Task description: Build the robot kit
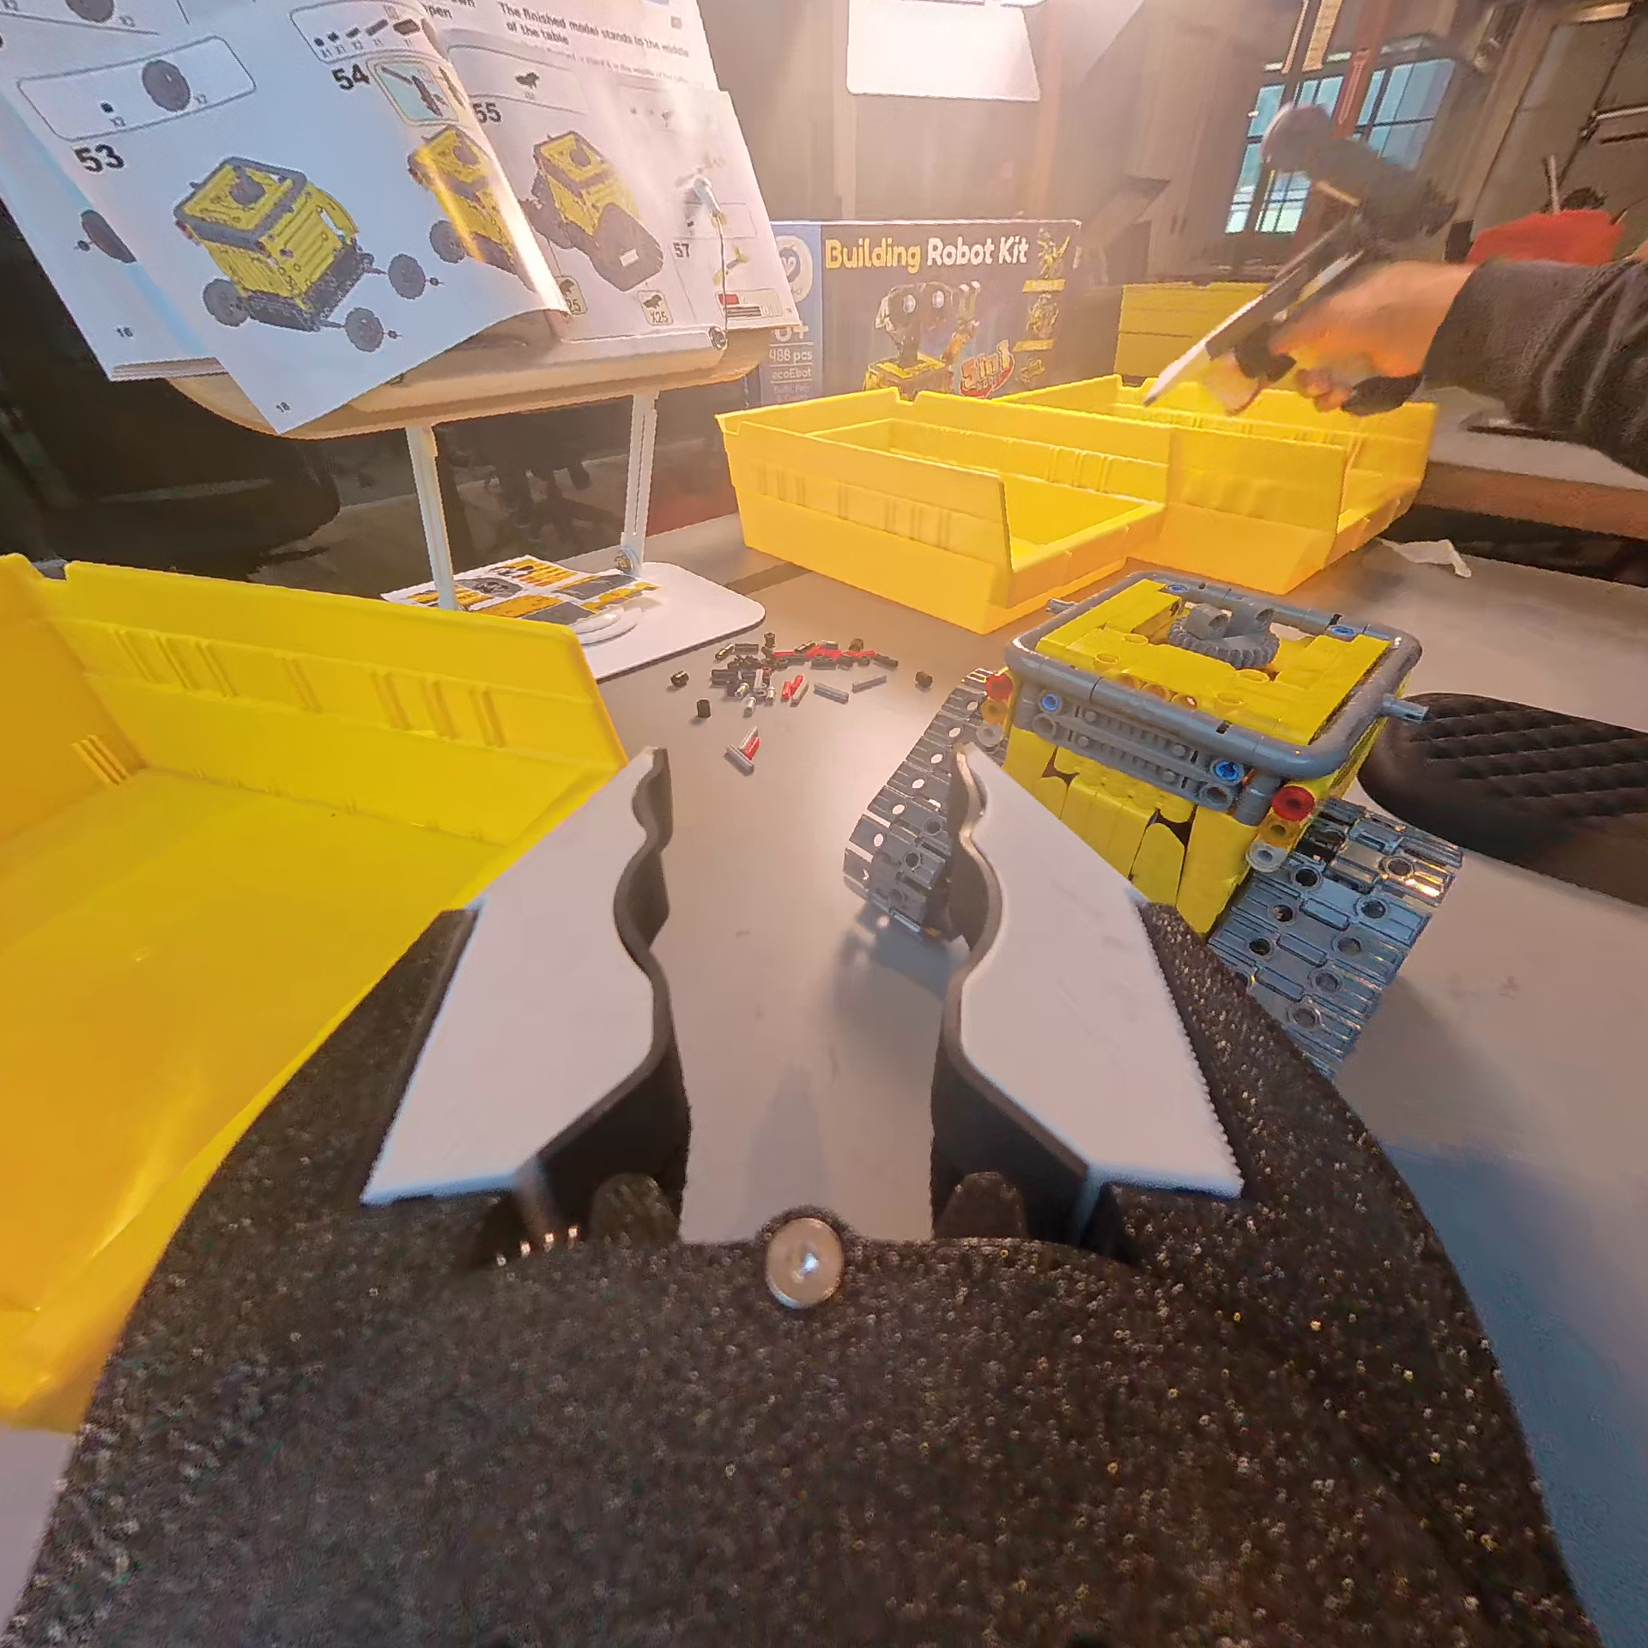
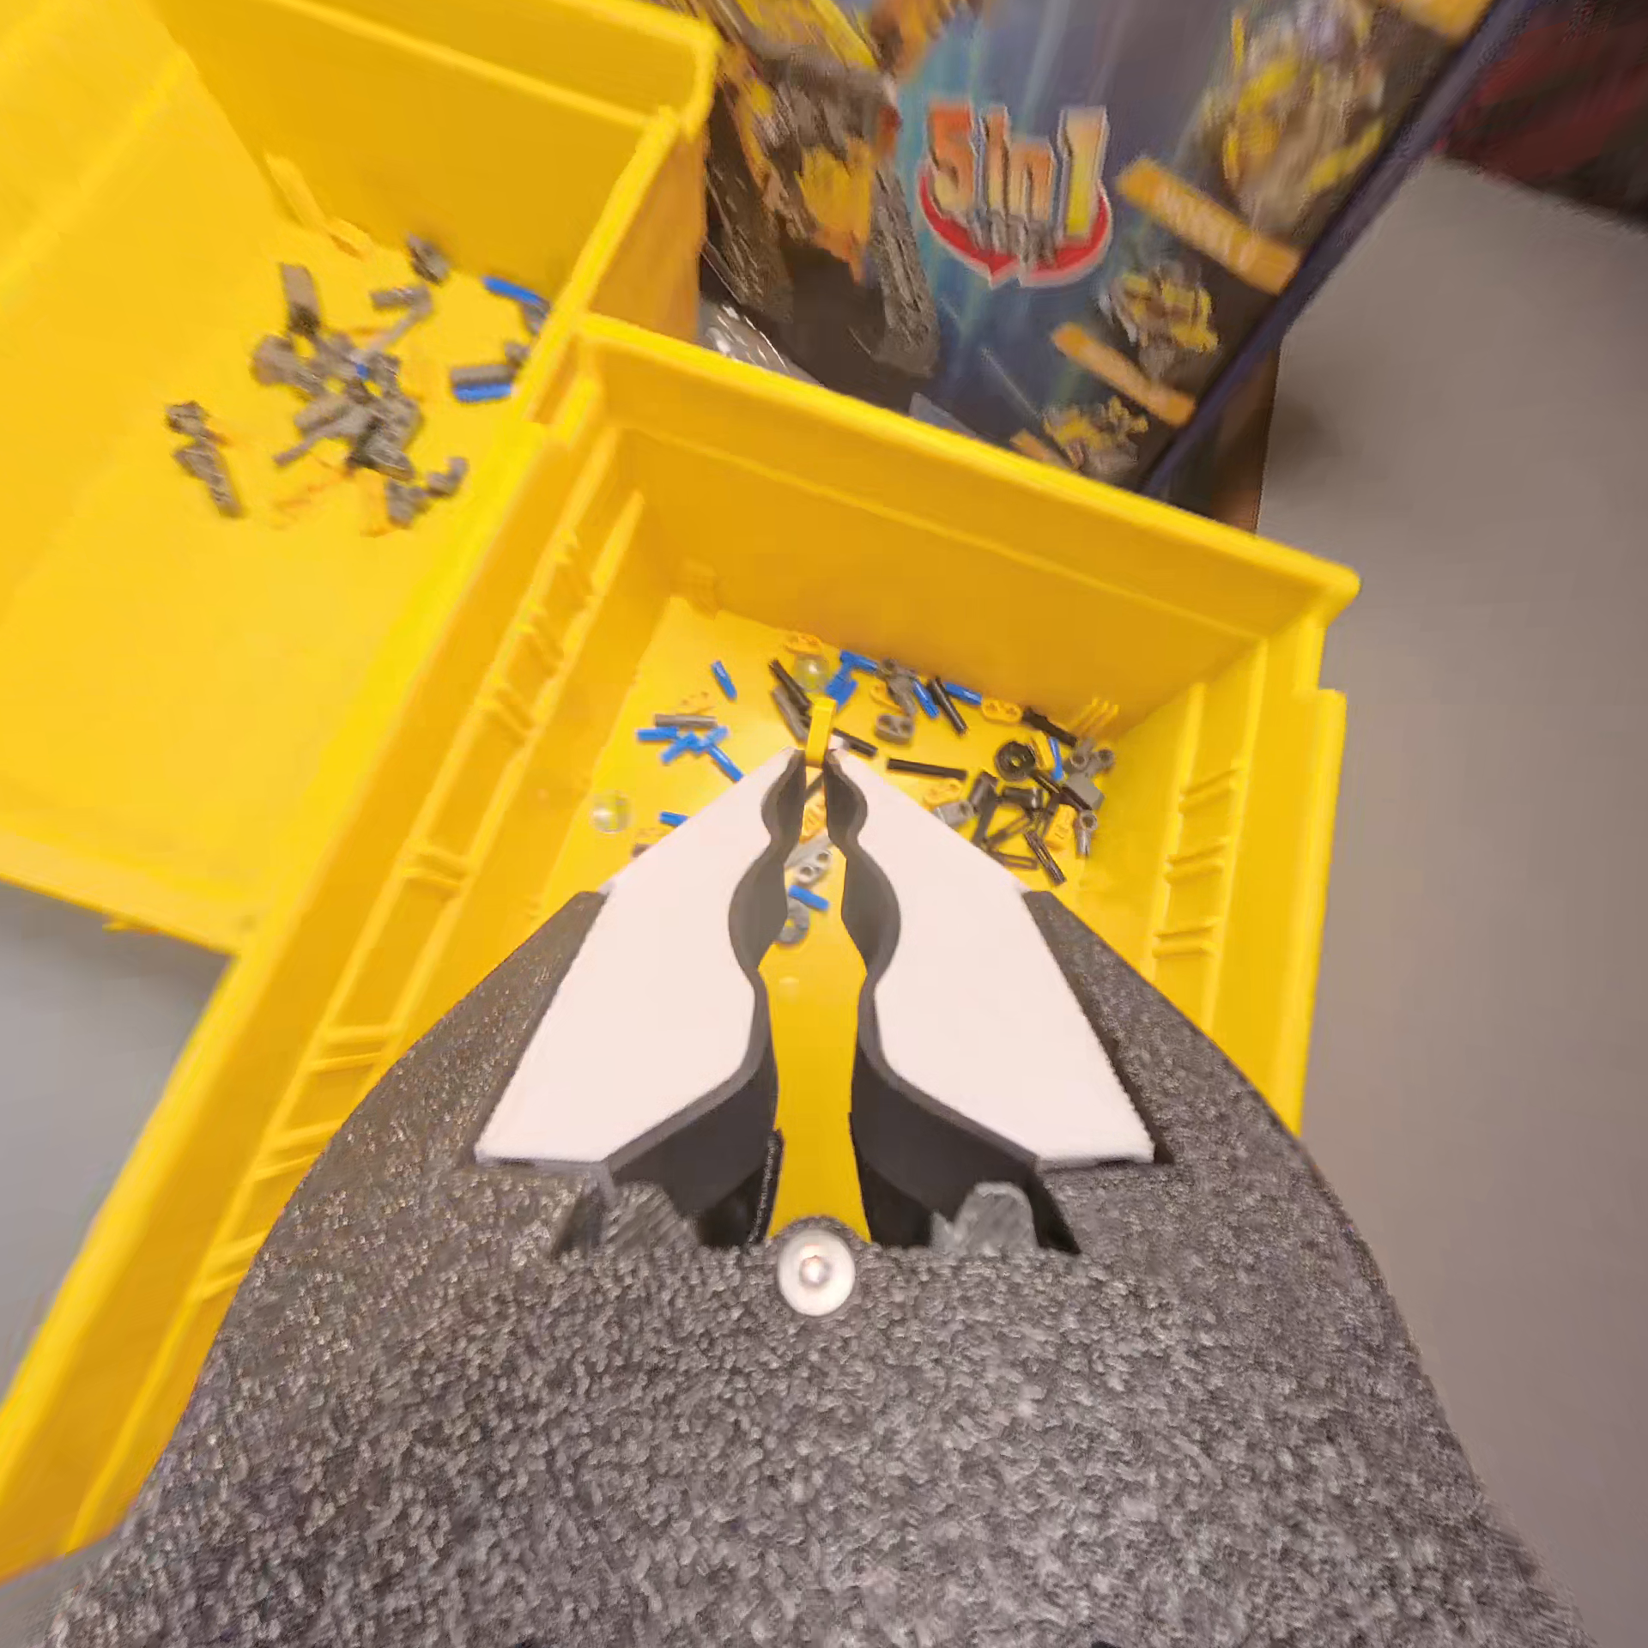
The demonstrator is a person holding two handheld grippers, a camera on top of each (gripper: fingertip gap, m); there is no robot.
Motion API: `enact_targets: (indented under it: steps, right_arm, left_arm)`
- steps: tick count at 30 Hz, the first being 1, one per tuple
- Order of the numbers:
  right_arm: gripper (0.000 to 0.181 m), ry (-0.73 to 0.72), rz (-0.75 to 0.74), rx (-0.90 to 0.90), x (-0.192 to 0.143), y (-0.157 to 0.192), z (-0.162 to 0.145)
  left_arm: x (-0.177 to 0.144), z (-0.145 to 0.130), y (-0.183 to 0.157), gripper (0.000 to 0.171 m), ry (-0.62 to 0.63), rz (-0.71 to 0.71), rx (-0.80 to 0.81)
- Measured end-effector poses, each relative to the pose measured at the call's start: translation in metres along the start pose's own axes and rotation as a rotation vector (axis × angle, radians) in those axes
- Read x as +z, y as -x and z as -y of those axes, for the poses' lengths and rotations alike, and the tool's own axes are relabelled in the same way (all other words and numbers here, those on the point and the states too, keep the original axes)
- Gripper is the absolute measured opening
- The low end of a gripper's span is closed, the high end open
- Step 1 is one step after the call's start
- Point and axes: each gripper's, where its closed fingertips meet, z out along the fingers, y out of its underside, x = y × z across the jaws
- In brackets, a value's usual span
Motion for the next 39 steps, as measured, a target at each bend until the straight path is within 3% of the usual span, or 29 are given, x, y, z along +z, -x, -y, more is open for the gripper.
enact_targets:
  steps: [3, 6, 10, 13, 18, 22, 30, 39]
  right_arm:
    - [0.004, -0.106, 0.082, -0.105, -0.049, 0.059, 0.038]
    - [0.004, -0.172, 0.229, -0.205, -0.093, 0.147, 0.049]
    - [0.004, -0.123, 0.382, -0.251, -0.110, 0.255, 0.011]
    - [0.004, -0.070, 0.378, -0.247, -0.094, 0.299, -0.031]
    - [0.004, 0.006, 0.286, -0.202, -0.049, 0.318, -0.093]
    - [0.004, 0.046, 0.228, -0.189, -0.029, 0.315, -0.115]
    - [0.004, 0.059, 0.196, -0.198, -0.020, 0.306, -0.117]
    - [0.004, 0.034, 0.338, -0.329, -0.009, 0.359, -0.099]
  left_arm:
    - [0.000, 0.000, 0.000, 0.061, 0.001, -0.002, 0.001]
    - [0.001, -0.002, -0.002, 0.060, 0.012, 0.002, 0.016]
    - [0.004, -0.005, -0.005, 0.060, 0.035, 0.003, 0.050]
    - [0.005, -0.007, -0.007, 0.059, 0.048, 0.007, 0.071]
    - [0.003, -0.007, -0.009, 0.059, 0.044, 0.012, 0.093]
    - [0.002, -0.006, -0.011, 0.059, 0.042, 0.008, 0.100]
    - [0.003, -0.009, -0.010, 0.060, 0.061, 0.010, 0.094]
    - [0.004, -0.011, -0.008, 0.059, 0.071, 0.010, 0.080]
